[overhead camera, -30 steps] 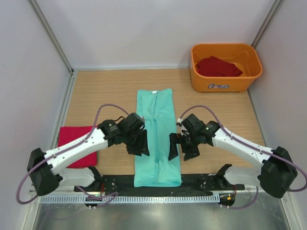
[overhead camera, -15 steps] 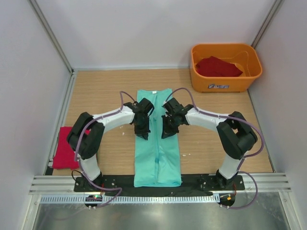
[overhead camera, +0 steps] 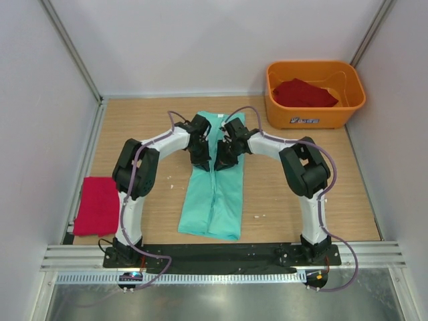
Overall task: Fold and stack the t-shirts
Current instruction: Fold the tshirt
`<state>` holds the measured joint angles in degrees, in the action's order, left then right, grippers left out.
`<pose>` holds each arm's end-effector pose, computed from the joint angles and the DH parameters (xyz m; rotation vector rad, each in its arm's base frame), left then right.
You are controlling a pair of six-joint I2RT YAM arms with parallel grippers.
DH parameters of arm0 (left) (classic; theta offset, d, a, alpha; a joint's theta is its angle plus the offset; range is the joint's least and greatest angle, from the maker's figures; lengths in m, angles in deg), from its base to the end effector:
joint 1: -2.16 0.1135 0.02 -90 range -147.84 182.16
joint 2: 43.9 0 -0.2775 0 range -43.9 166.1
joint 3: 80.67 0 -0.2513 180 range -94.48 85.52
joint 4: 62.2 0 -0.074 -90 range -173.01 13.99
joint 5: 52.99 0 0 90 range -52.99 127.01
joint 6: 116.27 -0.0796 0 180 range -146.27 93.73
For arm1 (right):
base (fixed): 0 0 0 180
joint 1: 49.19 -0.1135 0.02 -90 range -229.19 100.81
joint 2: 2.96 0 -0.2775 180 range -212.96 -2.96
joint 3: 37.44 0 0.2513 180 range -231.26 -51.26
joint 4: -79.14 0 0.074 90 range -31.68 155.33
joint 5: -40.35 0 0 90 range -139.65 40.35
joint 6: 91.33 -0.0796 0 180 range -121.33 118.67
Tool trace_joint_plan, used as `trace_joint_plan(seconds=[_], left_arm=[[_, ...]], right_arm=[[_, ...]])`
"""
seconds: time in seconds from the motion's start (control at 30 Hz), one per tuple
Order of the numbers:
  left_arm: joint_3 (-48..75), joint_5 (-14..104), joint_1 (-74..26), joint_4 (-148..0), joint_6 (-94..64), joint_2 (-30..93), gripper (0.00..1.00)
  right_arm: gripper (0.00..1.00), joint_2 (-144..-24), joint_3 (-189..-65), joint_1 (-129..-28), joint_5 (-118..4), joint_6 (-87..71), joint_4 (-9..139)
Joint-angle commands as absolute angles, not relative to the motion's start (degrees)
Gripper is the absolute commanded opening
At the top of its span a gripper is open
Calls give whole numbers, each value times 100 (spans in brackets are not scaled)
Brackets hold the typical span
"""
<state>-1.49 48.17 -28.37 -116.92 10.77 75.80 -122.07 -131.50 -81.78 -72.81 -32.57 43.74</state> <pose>0.3696 -0.2359 0.1273 -0.1271 2.9714 -0.4798 0.3667 0.2716 0.1215 -0.1833 2.7829 0.8727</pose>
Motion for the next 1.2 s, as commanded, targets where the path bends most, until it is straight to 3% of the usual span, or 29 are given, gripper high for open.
trace_joint_plan(seconds=[0.0,0.07,0.27,0.33,0.37,0.57,0.63,0.7,0.77,1.0,1.17], left_arm=[[-465,4860,-2720,-11750,827,7678,9],[-370,5106,-2729,-11741,888,7424,11],[693,5213,-2755,-11575,1126,6336,19],[1140,5300,-2755,-11443,1213,6132,21],[1282,5318,-2755,-11407,1258,6053,21],[2038,5643,-2860,-10810,1636,6052,20],[2153,5678,-2887,-10600,1715,6157,20],[2267,5757,-2896,-10432,1855,6253,19],[2320,5880,-2922,-10196,1987,6368,19],[2188,5793,-3133,-10000,2321,6465,19],[1978,5187,-3133,-10694,2032,5921,27]], right_arm=[[24,-12179,-13624,-8012,-7093,-2832,4082],[30,-12126,-13939,-7995,-6821,-2560,3529],[73,-11512,-13775,-7977,-6530,-2005,2735],[99,-11239,-13468,-7960,-6503,-2031,2805],[100,-11229,-13388,-7951,-6503,-2057,2841],[99,-11493,-13141,-7951,-6573,-2434,3420],[91,-11641,-13167,-7933,-6425,-2470,3622],[51,-11808,-13264,-7854,-6477,-2479,3659],[29,-12054,-13482,-7793,-6451,-2444,3623],[22,-12950,-14563,-7687,-6529,-2093,3194],[25,-12549,-15048,-7687,-6082,-1987,2351]])
